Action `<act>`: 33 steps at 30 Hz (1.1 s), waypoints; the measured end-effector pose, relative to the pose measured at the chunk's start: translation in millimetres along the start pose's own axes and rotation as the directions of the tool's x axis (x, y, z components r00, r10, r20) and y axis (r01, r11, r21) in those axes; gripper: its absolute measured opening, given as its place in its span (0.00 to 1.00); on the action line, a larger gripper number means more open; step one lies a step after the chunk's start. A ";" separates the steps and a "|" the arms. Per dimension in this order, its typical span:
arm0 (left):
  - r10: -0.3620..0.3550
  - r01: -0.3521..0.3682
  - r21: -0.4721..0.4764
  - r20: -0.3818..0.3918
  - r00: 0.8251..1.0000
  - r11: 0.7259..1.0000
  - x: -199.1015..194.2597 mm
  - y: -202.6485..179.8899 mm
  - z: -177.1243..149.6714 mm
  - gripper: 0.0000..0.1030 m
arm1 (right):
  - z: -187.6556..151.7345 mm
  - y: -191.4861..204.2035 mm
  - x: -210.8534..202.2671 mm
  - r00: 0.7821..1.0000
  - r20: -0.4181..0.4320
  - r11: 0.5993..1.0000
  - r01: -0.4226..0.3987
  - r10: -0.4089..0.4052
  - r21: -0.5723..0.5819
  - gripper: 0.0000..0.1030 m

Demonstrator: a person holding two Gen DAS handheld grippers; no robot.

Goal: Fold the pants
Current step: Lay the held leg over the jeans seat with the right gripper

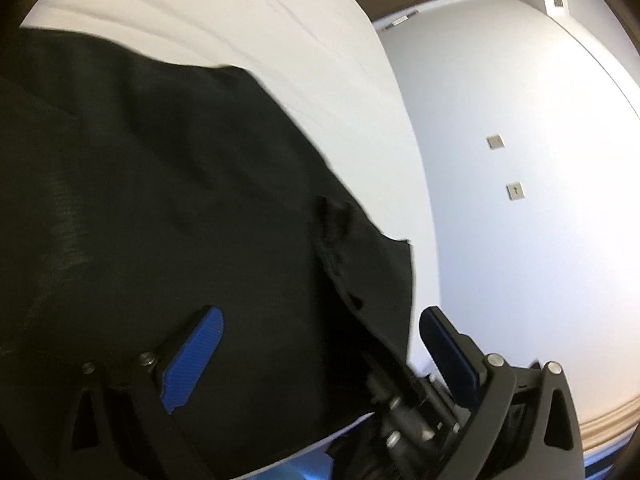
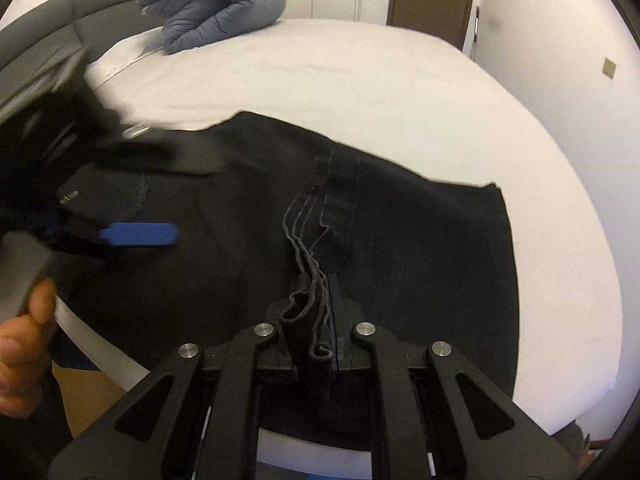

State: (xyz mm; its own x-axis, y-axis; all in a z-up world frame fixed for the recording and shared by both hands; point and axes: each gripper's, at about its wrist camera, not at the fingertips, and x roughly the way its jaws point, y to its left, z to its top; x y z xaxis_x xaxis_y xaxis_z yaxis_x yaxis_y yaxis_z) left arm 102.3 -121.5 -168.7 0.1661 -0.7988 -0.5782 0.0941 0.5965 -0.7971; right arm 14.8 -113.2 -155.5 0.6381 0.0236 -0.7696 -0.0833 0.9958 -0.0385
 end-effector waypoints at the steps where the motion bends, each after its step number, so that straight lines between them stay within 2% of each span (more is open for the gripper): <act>1: -0.001 0.002 0.012 -0.015 1.000 1.000 5.7 -8.0 2.7 0.98 | 1.5 3.2 -5.3 1.000 0.013 1.000 0.003 -0.003 -0.010 0.09; 6: 0.039 -0.034 0.045 -0.100 0.994 0.998 32.2 -28.9 11.0 0.98 | 3.2 16.9 -25.5 0.998 0.063 0.999 0.018 -0.015 -0.044 0.09; 7: 0.034 -0.028 0.051 -0.112 0.993 0.998 35.5 -31.3 11.3 0.97 | -0.4 23.4 -31.8 0.998 0.066 0.998 0.017 -0.013 -0.054 0.09; 9: 0.038 -0.029 0.072 -0.128 0.991 0.997 40.4 -36.2 13.1 0.86 | -2.2 28.0 -35.7 0.998 0.068 0.998 0.009 -0.005 -0.061 0.09; 11: 0.029 -0.016 0.083 -0.166 0.986 0.996 44.2 -37.9 17.1 0.50 | -4.4 32.3 -38.8 0.998 0.067 0.998 0.000 0.005 -0.069 0.09; 12: 0.042 -0.024 0.101 -0.184 0.982 0.995 44.4 -38.4 20.0 0.41 | -4.9 33.9 -40.4 0.998 0.066 0.997 -0.003 0.008 -0.073 0.09; 13: 0.063 -0.040 0.126 -0.192 0.979 0.991 43.1 -38.5 21.3 0.23 | -5.5 36.2 -41.5 0.998 0.066 0.997 -0.008 0.013 -0.076 0.09; 14: 0.093 -0.063 0.155 -0.199 0.976 0.986 40.5 -36.8 21.5 0.13 | -5.9 37.5 -42.3 0.998 0.067 0.997 -0.012 0.017 -0.078 0.09; 17: 0.131 -0.083 0.216 -0.222 0.966 0.973 34.2 -36.4 26.7 0.11 | -5.1 45.6 -43.6 0.997 0.066 0.995 -0.035 0.042 -0.094 0.09; 21: 0.205 -0.127 0.314 -0.230 0.951 0.941 24.3 -37.4 36.1 0.11 | -5.8 62.4 -38.3 0.995 0.061 0.990 -0.069 0.077 -0.125 0.09; 24: 0.268 -0.170 0.362 -0.238 0.933 0.916 18.7 -30.2 43.3 0.11 | -8.8 71.3 -29.0 0.993 0.044 0.985 -0.105 0.112 -0.138 0.09; 30: 0.350 -0.241 0.395 -0.232 0.907 0.886 0.1 -6.3 43.3 0.12 | -11.3 99.4 -11.6 0.986 -0.008 0.972 -0.166 0.167 -0.166 0.09; 33: 0.357 -0.254 0.383 -0.227 0.906 0.888 -2.8 7.7 43.2 0.13 | -13.3 106.3 -3.0 0.979 -0.040 0.967 -0.203 0.199 -0.151 0.10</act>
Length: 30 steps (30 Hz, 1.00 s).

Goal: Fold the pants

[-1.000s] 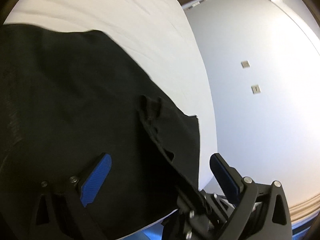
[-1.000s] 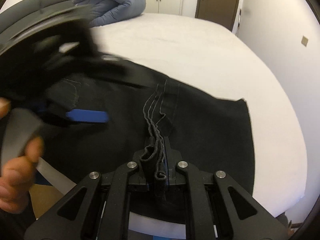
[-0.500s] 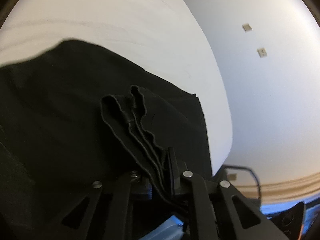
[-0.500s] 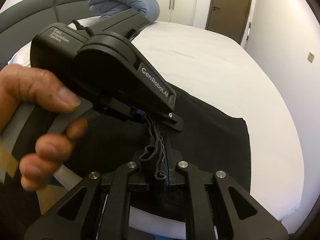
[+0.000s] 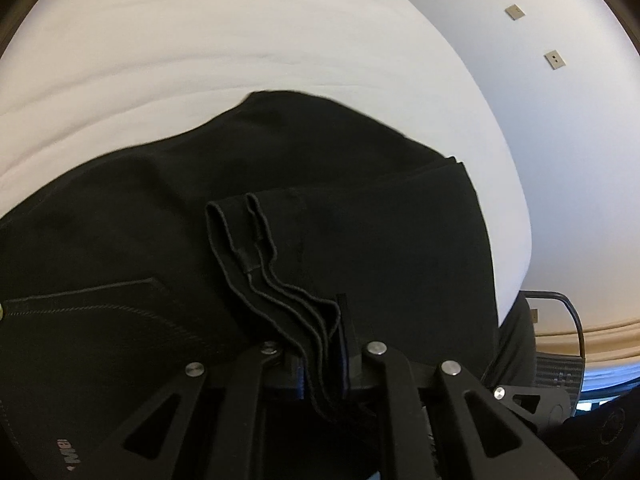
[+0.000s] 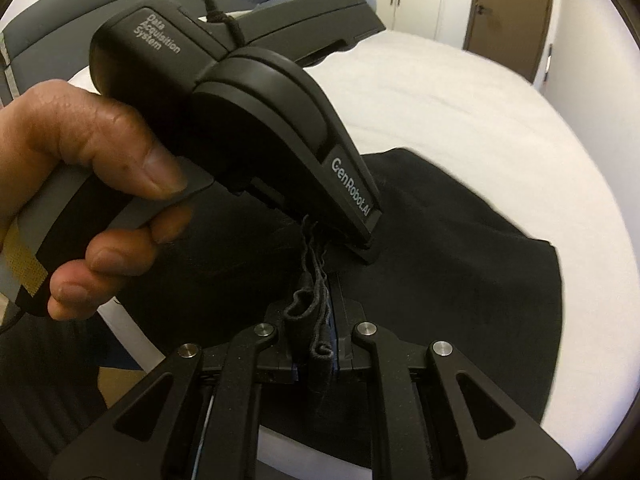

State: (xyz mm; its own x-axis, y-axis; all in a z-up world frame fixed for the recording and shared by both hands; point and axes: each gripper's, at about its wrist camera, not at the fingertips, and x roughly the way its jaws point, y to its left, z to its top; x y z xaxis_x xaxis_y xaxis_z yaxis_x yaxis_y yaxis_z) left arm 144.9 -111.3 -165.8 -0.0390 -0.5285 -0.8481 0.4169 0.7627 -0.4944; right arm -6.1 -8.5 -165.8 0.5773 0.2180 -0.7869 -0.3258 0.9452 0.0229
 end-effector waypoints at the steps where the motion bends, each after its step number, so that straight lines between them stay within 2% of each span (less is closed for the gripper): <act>1: -0.002 0.002 -0.008 0.003 1.000 1.000 3.1 2.7 0.5 0.14 | -1.0 1.5 3.0 1.000 -0.009 1.000 -0.007 0.007 0.003 0.11; 4: -0.019 0.019 -0.024 0.015 1.000 1.000 2.9 11.1 -2.5 0.15 | -6.4 2.8 9.8 0.999 -0.032 1.000 -0.015 0.016 0.007 0.12; 8: -0.017 0.018 -0.026 0.025 1.000 0.999 11.6 15.4 9.1 0.15 | -8.0 -7.8 20.5 0.998 -0.059 0.999 -0.020 0.022 0.044 0.12; 10: -0.010 0.010 -0.017 0.031 0.999 1.000 8.5 16.9 8.0 0.16 | 6.7 -24.2 31.4 0.996 -0.079 0.997 -0.034 0.039 0.066 0.17; 12: 0.016 -0.015 -0.011 0.045 0.999 1.000 3.9 17.5 7.7 0.25 | 11.0 -34.3 31.9 0.990 -0.092 0.990 -0.094 0.104 0.107 0.27; 13: 0.041 -0.041 -0.008 0.062 0.997 0.999 -3.1 19.6 4.3 0.38 | 9.0 -36.2 30.1 0.983 -0.095 0.981 -0.142 0.155 0.133 0.43; 14: 0.078 -0.077 -0.009 0.085 0.993 0.997 -8.9 17.9 3.4 0.55 | 6.0 -44.7 23.4 0.971 -0.088 0.963 -0.205 0.223 0.175 0.54; 15: 0.132 -0.132 -0.011 0.119 0.984 0.991 -18.7 17.0 1.2 0.62 | 3.7 -50.4 18.2 0.964 -0.077 0.951 -0.233 0.253 0.203 0.67; 16: 0.174 -0.174 -0.015 0.144 0.974 0.985 -26.2 14.4 0.8 0.70 | 0.3 -59.4 9.6 0.953 -0.060 0.931 -0.276 0.298 0.241 0.68; 17: 0.222 -0.221 -0.023 0.168 0.960 0.975 -33.7 12.7 -1.3 0.71 | -3.7 -70.5 -0.5 0.930 -0.041 0.899 -0.341 0.365 0.275 0.68; 19: 0.267 -0.265 -0.036 0.208 0.941 0.963 -44.3 6.2 -5.5 0.71 | -10.6 -93.6 -16.1 0.887 0.003 0.837 -0.437 0.462 0.328 0.68; 21: 0.268 -0.269 -0.031 0.262 0.927 0.963 -53.6 -6.5 -12.9 0.71 | -19.2 -124.5 -31.7 0.859 0.065 0.783 -0.492 0.508 0.381 0.68; 24: 0.281 -0.299 0.012 0.302 0.911 0.954 -44.9 -35.7 -25.9 0.71 | -26.0 -193.1 -49.4 0.832 0.163 0.704 -0.540 0.531 0.461 0.67; 26: 0.273 -0.300 0.049 0.296 0.915 0.953 -35.4 -39.1 -30.6 0.71 | -26.8 -242.1 -55.4 0.812 0.234 0.641 -0.570 0.534 0.514 0.59; 27: 0.265 -0.292 0.062 0.277 0.924 0.954 -24.3 -44.1 -34.4 0.71 | -34.7 -264.7 -51.9 0.789 0.266 0.589 -0.597 0.553 0.545 0.57; 28: 0.262 -0.288 0.071 0.253 0.931 0.955 -14.1 -46.4 -37.7 0.71 | -37.0 -283.3 -47.3 0.772 0.284 0.553 -0.614 0.568 0.563 0.54; 30: 0.273 -0.294 0.080 0.208 0.939 0.952 -4.8 -34.6 -42.5 0.71 | -38.0 -317.7 -42.7 0.762 0.303 0.515 -0.622 0.573 0.590 0.52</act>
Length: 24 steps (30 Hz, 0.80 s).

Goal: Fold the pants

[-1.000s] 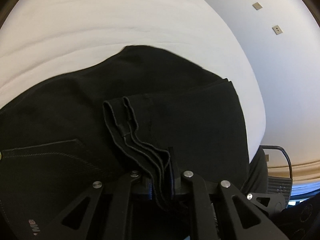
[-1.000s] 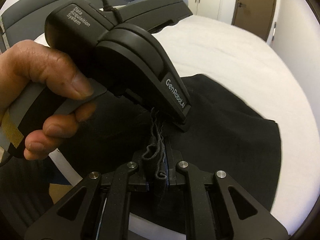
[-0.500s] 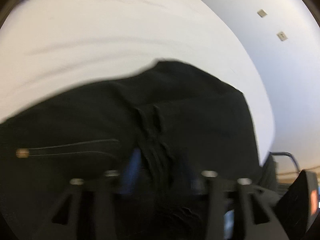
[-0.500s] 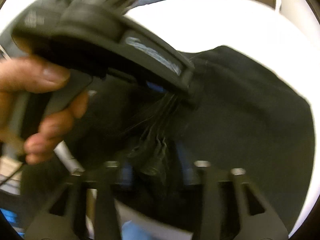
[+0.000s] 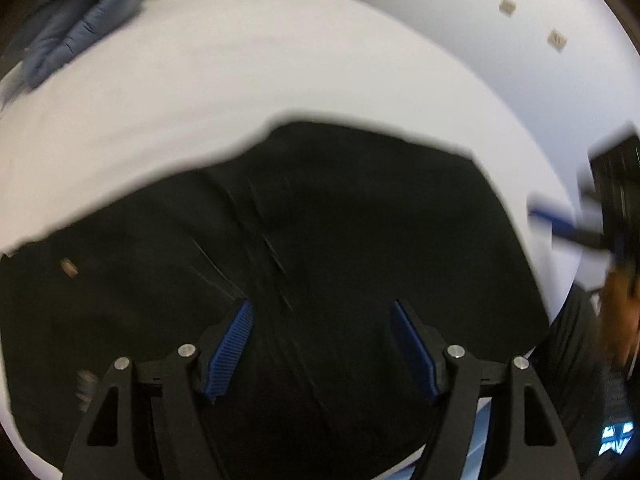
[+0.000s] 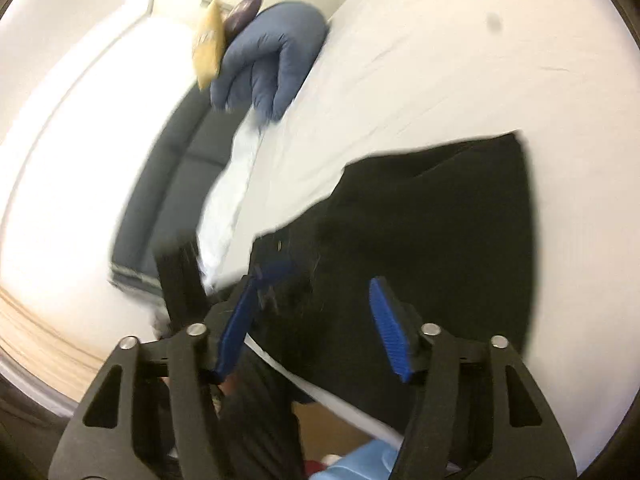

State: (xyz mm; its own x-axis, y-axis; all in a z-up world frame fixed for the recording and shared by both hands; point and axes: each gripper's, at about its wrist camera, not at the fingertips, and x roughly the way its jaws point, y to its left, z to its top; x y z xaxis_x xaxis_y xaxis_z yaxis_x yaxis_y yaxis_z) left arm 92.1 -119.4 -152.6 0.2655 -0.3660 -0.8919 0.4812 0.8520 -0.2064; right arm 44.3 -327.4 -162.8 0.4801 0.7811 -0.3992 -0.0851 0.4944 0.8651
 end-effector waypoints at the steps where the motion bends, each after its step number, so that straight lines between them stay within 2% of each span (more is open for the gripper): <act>1: 0.015 -0.015 0.004 -0.010 1.000 1.000 6.4 -1.8 -6.3 0.71 | 11.5 -13.6 -0.8 1.000 -0.016 1.000 -0.023 0.023 0.021 0.52; 3: 0.052 -0.053 0.038 0.019 0.998 0.998 9.4 -9.3 -18.8 0.73 | 29.3 -37.8 5.2 0.999 -0.036 1.000 -0.002 0.002 0.026 0.52; 7: 0.052 -0.053 0.038 0.013 0.999 0.998 9.9 -7.1 -21.3 0.74 | 59.3 -66.5 23.1 0.996 -0.084 1.000 0.007 -0.005 0.017 0.52; 11: 0.043 -0.043 0.024 0.004 0.999 0.999 12.7 -3.7 -17.5 0.75 | 62.7 -111.9 53.6 0.989 -0.148 0.998 0.034 -0.025 0.061 0.49; 15: 0.038 -0.039 0.029 0.014 0.999 0.999 11.4 0.3 -15.4 0.76 | 34.7 -113.4 49.7 0.987 -0.159 0.999 -0.017 0.025 0.052 0.49; 22: 0.020 -0.021 0.035 0.024 0.999 0.999 6.9 11.2 -16.4 0.77 | -56.9 -82.6 22.9 0.960 -0.262 0.995 -0.094 0.099 0.033 0.49; 24: 0.020 -0.021 0.029 0.028 0.999 0.999 13.0 0.8 -21.4 0.77 | -76.6 -76.9 18.5 0.951 -0.301 0.998 -0.067 0.066 0.006 0.49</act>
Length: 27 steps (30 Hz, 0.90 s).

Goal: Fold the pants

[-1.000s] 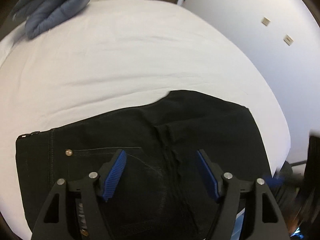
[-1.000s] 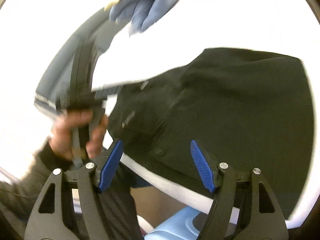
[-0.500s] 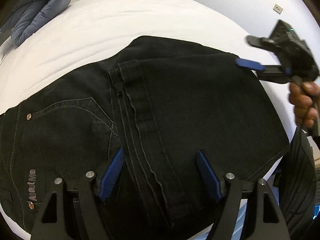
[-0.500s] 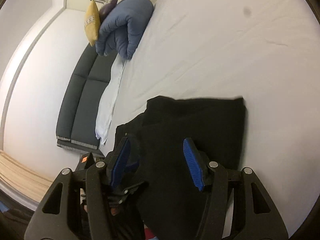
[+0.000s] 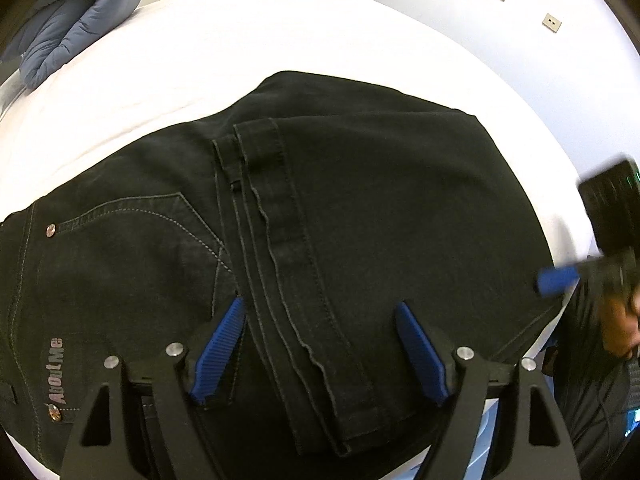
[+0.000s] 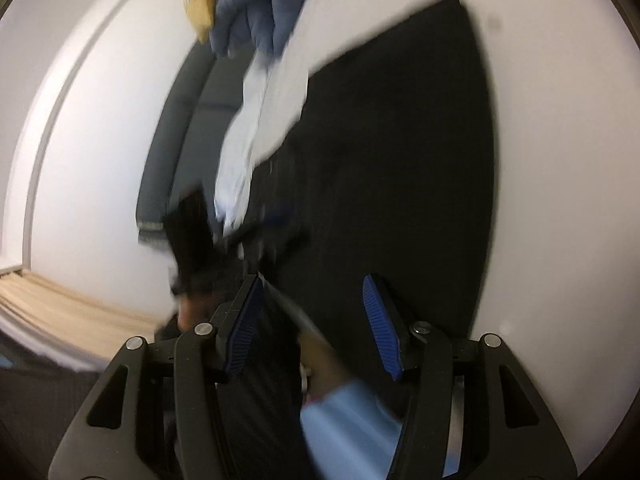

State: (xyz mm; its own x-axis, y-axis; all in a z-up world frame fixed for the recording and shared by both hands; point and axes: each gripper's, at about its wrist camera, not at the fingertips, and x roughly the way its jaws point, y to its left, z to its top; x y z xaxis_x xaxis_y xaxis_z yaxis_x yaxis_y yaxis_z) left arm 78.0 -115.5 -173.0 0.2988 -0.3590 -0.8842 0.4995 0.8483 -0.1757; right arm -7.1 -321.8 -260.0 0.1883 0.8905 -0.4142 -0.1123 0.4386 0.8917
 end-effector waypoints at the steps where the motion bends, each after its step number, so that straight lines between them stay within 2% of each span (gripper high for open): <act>1: 0.003 -0.003 0.000 0.003 1.000 1.000 1.5 -2.9 -2.4 0.78 | -6.6 3.5 -2.7 1.000 -0.012 1.000 0.005 -0.005 -0.006 0.49; 3: 0.009 -0.009 -0.004 0.011 1.000 1.000 -1.3 -3.7 -5.5 0.78 | -12.2 12.7 -16.0 1.000 -0.019 1.000 0.001 -0.002 -0.010 0.52; 6: 0.003 -0.001 -0.045 0.044 0.999 0.999 -10.7 -2.8 -10.7 0.78 | 4.2 44.5 -23.4 0.995 0.068 0.996 -0.064 0.068 -0.056 0.52; 8: -0.027 0.036 -0.120 0.079 0.996 0.992 -21.2 3.3 -15.1 0.78 | 25.4 59.9 -26.7 0.980 0.125 0.987 -0.143 0.152 -0.078 0.52; 10: -0.046 0.073 -0.205 0.136 0.990 0.976 -35.8 14.6 -22.6 0.78 | 42.8 66.1 -16.8 0.974 0.130 0.981 -0.174 0.184 -0.089 0.52; 12: -0.043 0.101 -0.295 0.199 0.979 0.950 -54.6 30.1 -35.0 0.79 | 56.5 48.5 0.3 0.984 0.115 0.990 -0.134 0.138 -0.040 0.56; 13: -0.035 0.114 -0.339 0.231 0.972 0.934 -65.2 39.7 -43.0 0.81 | 59.8 33.9 10.7 0.992 0.096 0.997 -0.079 0.078 0.010 0.66; 14: -0.021 0.126 -0.386 0.264 0.964 0.914 -76.5 51.3 -52.7 0.84 | 61.9 14.6 27.6 0.998 0.050 0.996 0.026 -0.030 0.083 0.61; 15: -0.006 0.131 -0.422 0.284 0.959 0.897 -85.1 61.5 -60.3 0.86 | 60.9 2.2 35.7 0.994 0.043 0.991 0.098 -0.102 0.096 0.52; 16: 0.015 0.137 -0.468 0.307 0.952 0.873 -96.3 75.3 -70.9 0.87 | 59.9 5.7 33.2 0.991 0.064 0.991 0.115 -0.119 0.067 0.46; 17: 0.034 0.141 -0.502 0.323 0.946 0.853 -105.3 86.7 -79.5 0.87 | 60.0 8.9 31.4 0.991 0.056 0.991 0.118 -0.121 0.064 0.47; 18: 0.061 0.150 -0.551 0.345 0.937 0.821 -117.7 104.3 -92.4 0.87 | 60.3 14.0 29.7 0.992 0.048 0.991 0.114 -0.118 0.077 0.48; 20: 0.101 0.174 -0.620 0.382 0.919 0.765 -130.8 133.0 -107.4 0.91 | 61.5 21.0 26.2 0.997 0.058 0.992 0.047 -0.054 0.119 0.55; 21: 0.138 0.187 -0.673 0.398 0.907 0.716 -139.3 150.7 -120.6 0.93 | 62.1 26.5 26.7 0.997 0.072 0.992 0.018 -0.027 0.121 0.57; 23: 0.184 0.201 -0.749 0.397 0.899 0.632 -146.2 174.5 -138.1 0.96 | 66.4 42.7 26.3 0.993 0.110 0.994 -0.049 0.038 0.098 0.62; 26: 0.186 0.267 -0.803 0.419 0.889 0.533 -146.0 198.0 -154.9 0.96 | 77.4 63.9 40.4 0.986 0.109 0.986 -0.139 0.129 0.093 0.63; 27: 0.184 0.291 -0.823 0.423 0.887 0.488 -143.2 205.5 -161.0 0.96 | 80.8 76.3 51.0 0.983 0.097 0.983 -0.162 0.154 0.088 0.63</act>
State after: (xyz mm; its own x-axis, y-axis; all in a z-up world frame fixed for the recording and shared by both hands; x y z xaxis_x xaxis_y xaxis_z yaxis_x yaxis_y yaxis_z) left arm 6.9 172.9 -152.2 0.7010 -0.3272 -0.6337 -0.3380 0.6301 -0.6992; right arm 72.8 -252.7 -198.3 0.2622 0.9313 -0.2529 -0.0552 0.2761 0.9596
